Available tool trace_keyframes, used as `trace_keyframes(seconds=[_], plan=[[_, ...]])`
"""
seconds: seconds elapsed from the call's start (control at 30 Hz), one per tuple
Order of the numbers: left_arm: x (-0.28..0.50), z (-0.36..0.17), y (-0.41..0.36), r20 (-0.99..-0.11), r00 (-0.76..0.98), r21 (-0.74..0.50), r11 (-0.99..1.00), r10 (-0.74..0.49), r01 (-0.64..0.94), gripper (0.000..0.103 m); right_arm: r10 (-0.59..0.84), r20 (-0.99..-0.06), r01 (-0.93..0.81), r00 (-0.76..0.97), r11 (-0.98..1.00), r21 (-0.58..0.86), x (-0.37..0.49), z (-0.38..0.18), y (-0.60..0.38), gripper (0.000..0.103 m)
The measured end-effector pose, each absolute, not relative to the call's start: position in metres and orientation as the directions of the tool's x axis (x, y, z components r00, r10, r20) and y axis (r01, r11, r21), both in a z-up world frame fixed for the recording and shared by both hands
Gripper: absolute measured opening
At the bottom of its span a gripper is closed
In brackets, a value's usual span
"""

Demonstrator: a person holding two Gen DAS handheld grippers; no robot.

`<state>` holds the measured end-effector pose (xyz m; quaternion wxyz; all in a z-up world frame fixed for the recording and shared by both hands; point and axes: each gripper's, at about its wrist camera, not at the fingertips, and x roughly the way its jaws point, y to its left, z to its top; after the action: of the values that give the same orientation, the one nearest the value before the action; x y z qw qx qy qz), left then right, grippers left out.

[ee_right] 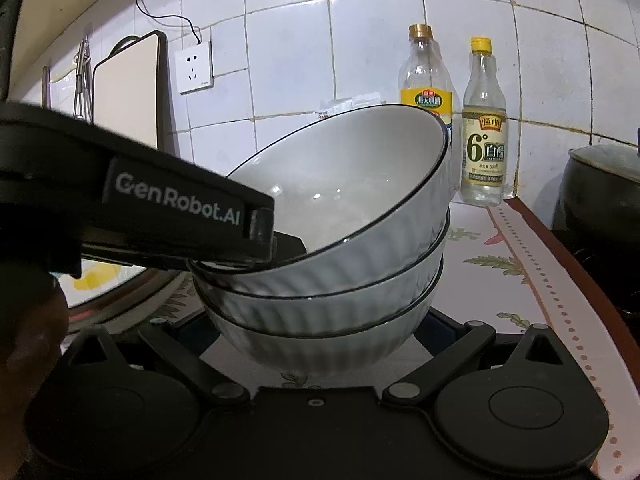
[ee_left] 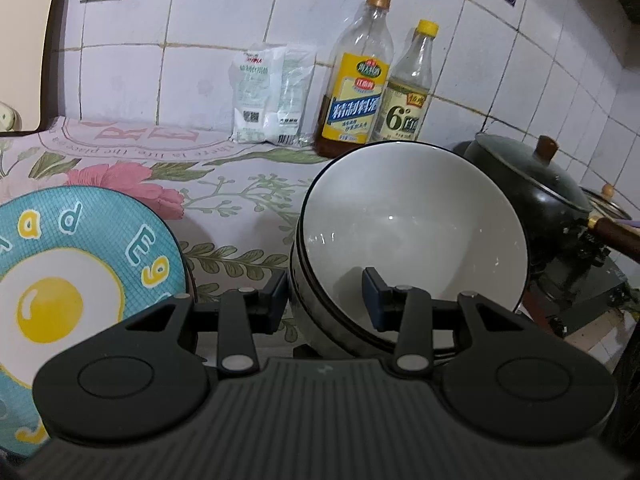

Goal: Organize plates and bowls
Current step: 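Lift the bowl stack with both grippers and carry it over the plate stack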

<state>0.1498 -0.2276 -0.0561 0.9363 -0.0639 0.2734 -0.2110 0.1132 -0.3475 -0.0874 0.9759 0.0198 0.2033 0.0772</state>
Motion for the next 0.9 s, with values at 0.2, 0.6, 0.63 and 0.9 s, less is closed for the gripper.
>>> trace_keyframes(seconds=[0.2,0.6,0.63,0.9], plan=[[0.135,-0.041,-0.213,-0.455,0.767,-0.252,0.892,-0.452,0.376,0.038,0.142,-0.379,-0.143,0.915,0.989,0.026,0.098,-0.068,-0.332,0.102],[0.094,-0.012,-0.151,-0.400,0.808,-0.263,0.899,-0.432,0.350,0.038,0.171,-0.360,-0.188,0.917,0.982,-0.012,0.069,-0.030,-0.276,0.102],[0.092,-0.010,-0.145,-0.395,0.813,-0.262,0.901,-0.428,0.347,0.038,0.178,-0.361,-0.196,0.916,0.981,-0.013,0.068,-0.027,-0.270,0.102],[0.082,0.006,-0.085,-0.388,0.841,-0.248,0.922,-0.377,0.298,0.038,0.230,-0.346,-0.250,0.910,0.968,-0.015,0.067,-0.015,-0.214,0.102]])
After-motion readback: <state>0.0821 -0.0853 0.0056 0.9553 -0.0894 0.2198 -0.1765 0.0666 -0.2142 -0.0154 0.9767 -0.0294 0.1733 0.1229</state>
